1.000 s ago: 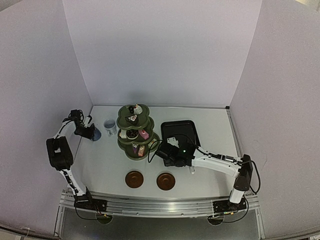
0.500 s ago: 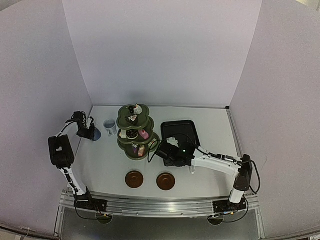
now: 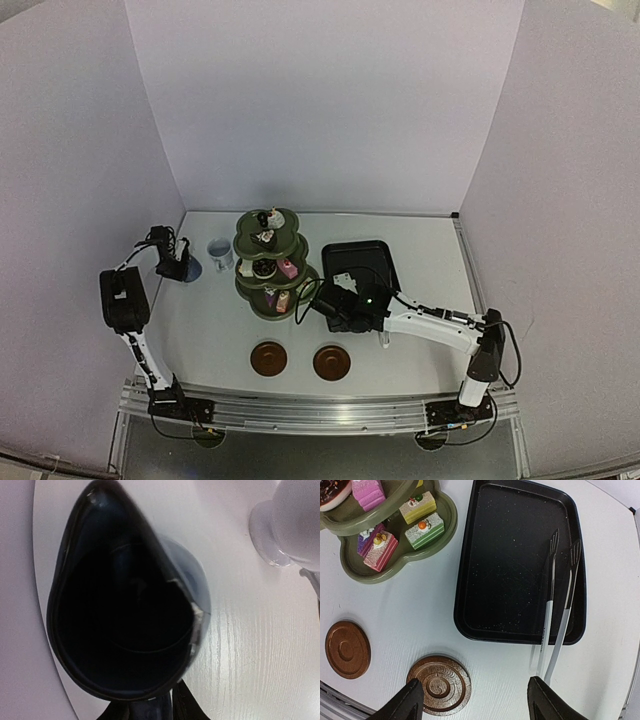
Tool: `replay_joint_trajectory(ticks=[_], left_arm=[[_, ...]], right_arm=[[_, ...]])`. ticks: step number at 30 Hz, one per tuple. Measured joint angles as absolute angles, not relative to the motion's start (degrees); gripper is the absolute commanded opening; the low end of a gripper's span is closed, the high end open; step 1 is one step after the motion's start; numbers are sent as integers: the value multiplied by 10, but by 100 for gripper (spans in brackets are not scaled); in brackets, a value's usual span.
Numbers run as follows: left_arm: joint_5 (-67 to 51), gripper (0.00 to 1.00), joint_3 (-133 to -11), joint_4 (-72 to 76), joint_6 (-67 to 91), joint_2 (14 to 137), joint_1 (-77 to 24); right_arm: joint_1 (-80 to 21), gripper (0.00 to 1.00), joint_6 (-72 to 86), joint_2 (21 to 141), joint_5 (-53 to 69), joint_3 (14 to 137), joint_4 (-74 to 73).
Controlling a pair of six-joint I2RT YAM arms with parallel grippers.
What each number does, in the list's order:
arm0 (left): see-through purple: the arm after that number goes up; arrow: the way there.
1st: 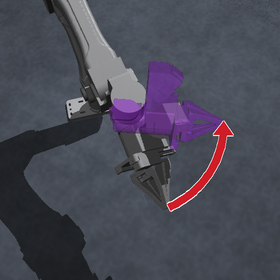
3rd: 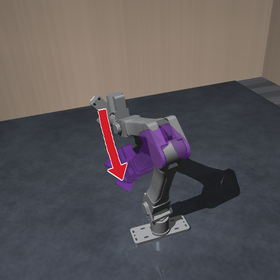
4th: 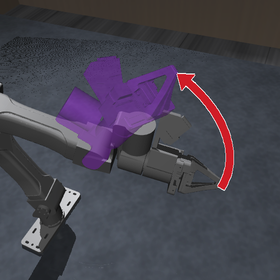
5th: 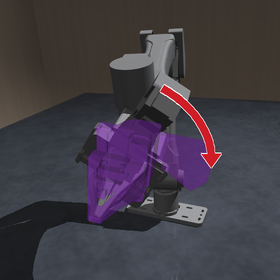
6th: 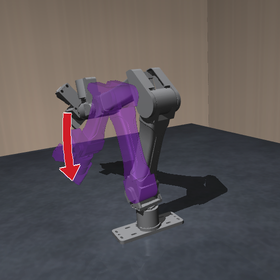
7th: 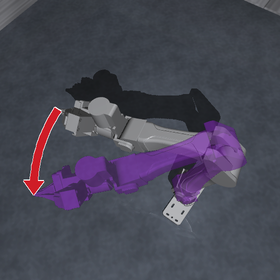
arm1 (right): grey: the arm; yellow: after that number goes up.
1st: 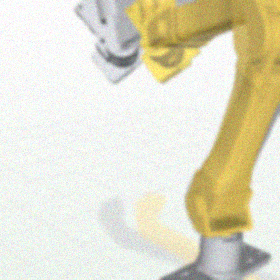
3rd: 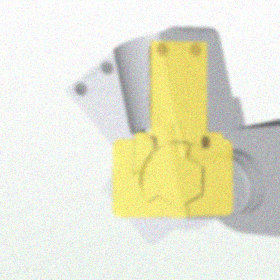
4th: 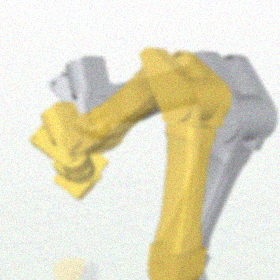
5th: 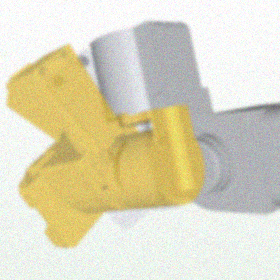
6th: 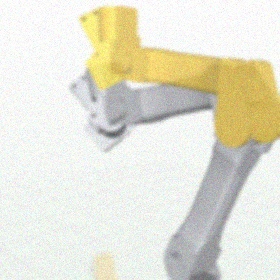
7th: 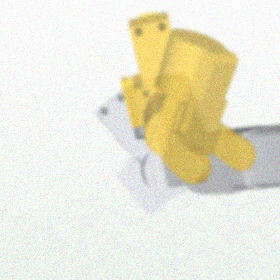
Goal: Serve the afternoon tea
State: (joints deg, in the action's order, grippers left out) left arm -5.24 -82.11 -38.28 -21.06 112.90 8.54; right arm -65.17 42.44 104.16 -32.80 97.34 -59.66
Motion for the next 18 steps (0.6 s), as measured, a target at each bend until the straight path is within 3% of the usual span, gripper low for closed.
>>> replay_joint_trajectory(ticks=[2,4,12,18], left_arm=[[-48,4,-821,-381,-211,1132,85],[-48,0,-821,-379,-212,1132,85],[-33,0,-809,-390,-228,1113,84],[-69,0,-753,-451,-299,1019,88]], right_arm=[[-652,69,425,1042,-328,973,-597],[-652,69,425,1042,-328,973,-597],[-652,69,428,1041,-330,973,-601],[-652,70,429,1041,-333,973,-601]])
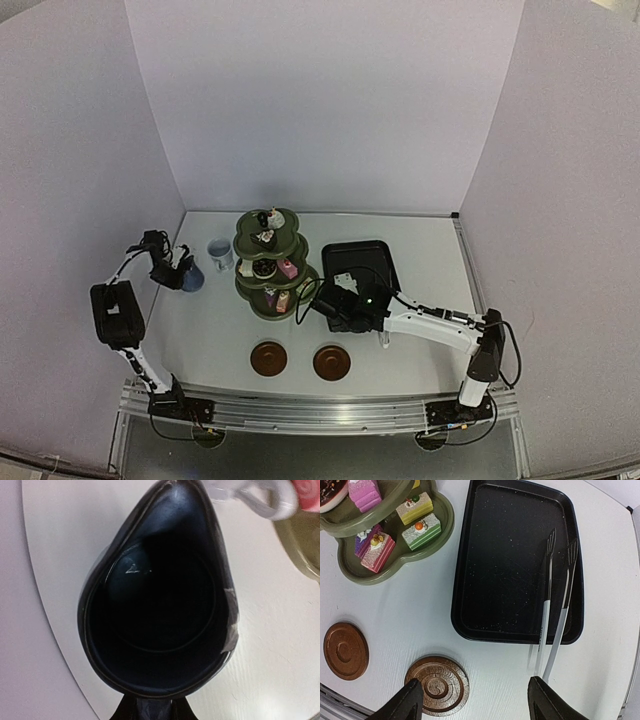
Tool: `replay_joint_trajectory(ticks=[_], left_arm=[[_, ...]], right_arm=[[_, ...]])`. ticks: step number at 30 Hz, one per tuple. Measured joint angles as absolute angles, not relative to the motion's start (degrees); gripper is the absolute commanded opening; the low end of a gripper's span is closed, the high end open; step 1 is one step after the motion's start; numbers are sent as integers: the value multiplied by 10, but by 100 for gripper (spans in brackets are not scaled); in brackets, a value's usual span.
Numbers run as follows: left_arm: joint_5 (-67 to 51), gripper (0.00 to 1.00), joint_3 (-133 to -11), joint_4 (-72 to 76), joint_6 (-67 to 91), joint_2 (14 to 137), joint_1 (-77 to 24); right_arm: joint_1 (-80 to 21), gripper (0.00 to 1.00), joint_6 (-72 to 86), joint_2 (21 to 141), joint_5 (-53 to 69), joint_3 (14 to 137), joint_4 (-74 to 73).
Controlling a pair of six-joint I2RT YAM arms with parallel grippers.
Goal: Serve the afternoon tea
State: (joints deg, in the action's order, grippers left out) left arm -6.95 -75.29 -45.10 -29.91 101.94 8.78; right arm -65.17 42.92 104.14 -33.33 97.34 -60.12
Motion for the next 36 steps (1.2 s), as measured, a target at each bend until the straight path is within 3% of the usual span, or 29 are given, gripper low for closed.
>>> replay_joint_trajectory(ticks=[12,20,28,36], left_arm=[[-249,0,-588,-713,-633,754,64],[-222,0,-455,-673,-590,578,-197],[-119,0,-449,-509,-456,685,-409],[-102,0,-449,-414,-434,752,-443]], right_arm=[[-649,72,429,1039,-348,969,-601],[-643,83,425,1029,-349,944,-601],[-629,93,439,1003,-349,898,-604],[-627,94,460,969,-352,872,-606]])
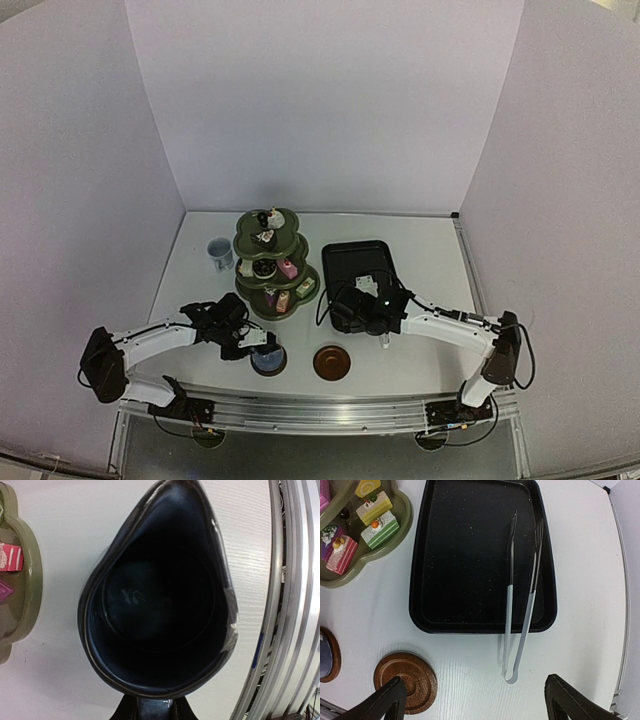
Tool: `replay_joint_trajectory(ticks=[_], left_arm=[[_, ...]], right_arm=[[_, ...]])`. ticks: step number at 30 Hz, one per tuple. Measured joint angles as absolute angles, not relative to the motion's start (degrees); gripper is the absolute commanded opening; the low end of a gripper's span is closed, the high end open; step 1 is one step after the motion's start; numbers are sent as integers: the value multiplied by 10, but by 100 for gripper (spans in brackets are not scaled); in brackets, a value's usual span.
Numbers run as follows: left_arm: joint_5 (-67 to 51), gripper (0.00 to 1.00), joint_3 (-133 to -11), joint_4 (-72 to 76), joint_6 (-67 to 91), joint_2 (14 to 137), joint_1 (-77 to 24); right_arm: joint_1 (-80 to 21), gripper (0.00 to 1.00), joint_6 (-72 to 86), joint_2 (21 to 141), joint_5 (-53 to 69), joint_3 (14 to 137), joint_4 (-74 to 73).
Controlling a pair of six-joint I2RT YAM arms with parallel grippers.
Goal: Serve the afternoon tea
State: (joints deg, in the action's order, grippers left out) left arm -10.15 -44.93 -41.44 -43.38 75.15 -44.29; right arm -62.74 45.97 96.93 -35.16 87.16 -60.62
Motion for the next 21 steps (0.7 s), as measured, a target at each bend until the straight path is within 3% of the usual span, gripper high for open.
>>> replay_joint_trajectory(ticks=[21], left_arm=[[-128,0,-429,-409,-480,739,-437]], right_arm=[[-627,94,464,967,-352,870,-607]])
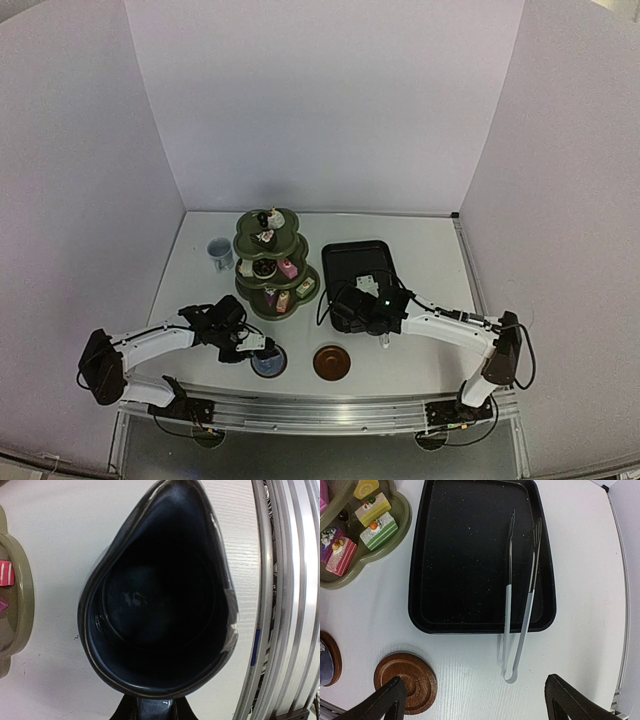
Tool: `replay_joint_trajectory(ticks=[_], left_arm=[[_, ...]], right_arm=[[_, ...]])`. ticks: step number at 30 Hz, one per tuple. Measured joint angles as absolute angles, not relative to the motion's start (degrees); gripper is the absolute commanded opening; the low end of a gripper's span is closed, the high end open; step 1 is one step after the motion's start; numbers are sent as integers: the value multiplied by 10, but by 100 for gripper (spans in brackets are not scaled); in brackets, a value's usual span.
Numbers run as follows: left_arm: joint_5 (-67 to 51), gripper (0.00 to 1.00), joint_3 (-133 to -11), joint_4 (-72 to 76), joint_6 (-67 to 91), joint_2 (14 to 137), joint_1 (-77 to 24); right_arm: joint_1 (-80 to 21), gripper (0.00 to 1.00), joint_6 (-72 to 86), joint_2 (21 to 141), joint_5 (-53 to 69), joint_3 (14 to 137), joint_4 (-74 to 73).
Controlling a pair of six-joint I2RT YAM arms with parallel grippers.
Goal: Serve the afternoon tea
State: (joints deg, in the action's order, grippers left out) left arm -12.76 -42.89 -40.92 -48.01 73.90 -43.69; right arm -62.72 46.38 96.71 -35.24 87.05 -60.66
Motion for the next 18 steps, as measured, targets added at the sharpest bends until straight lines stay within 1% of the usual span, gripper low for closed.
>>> replay_joint_trajectory(ticks=[5,18], left_arm=[[-148,0,-430,-420,-483,739,-408],[-166,0,-429,-419,-509,742,-407]], right_arm=[[-627,94,463,967,-353,870,-607],[-627,94,463,967,-356,870,-607]])
